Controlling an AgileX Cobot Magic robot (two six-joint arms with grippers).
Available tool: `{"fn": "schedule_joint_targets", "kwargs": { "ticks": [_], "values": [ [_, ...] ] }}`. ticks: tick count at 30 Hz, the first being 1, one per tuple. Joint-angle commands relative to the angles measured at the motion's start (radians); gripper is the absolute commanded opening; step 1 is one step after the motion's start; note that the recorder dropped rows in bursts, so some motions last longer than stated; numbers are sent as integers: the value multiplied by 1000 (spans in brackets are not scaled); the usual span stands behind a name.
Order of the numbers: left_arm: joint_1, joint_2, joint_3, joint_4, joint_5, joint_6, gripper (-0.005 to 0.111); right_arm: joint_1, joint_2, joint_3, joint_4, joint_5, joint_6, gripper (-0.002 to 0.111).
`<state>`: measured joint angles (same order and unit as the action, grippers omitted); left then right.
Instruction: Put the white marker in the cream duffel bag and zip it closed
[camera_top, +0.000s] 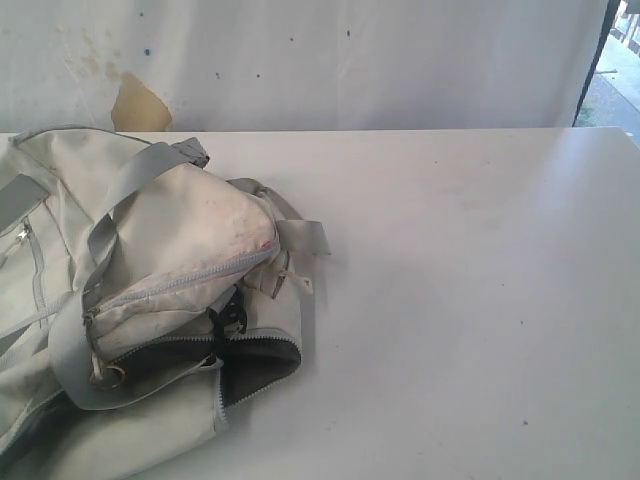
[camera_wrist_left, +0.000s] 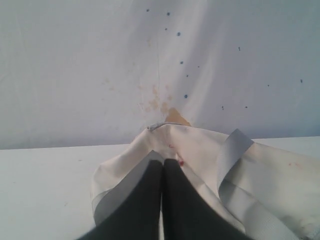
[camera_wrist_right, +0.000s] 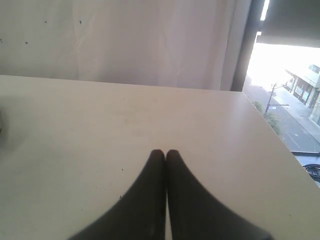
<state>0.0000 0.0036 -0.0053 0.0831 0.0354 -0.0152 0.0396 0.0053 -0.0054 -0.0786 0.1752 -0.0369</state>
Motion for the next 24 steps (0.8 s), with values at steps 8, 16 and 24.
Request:
{"fn": "schedule_joint_targets", "kwargs": {
  "ticks": [8, 16, 24],
  "values": [
    [-2, -4, 5, -12, 23, -13, 0, 1, -5, 5, -1, 5, -4, 0],
    [-2, -4, 5, -42, 46, -15, 0, 1, -5, 5, -1, 5, -4, 0],
    [-2, -4, 5, -44, 46, -11, 0, 1, -5, 5, -1, 5, -4, 0]
  ]
}}
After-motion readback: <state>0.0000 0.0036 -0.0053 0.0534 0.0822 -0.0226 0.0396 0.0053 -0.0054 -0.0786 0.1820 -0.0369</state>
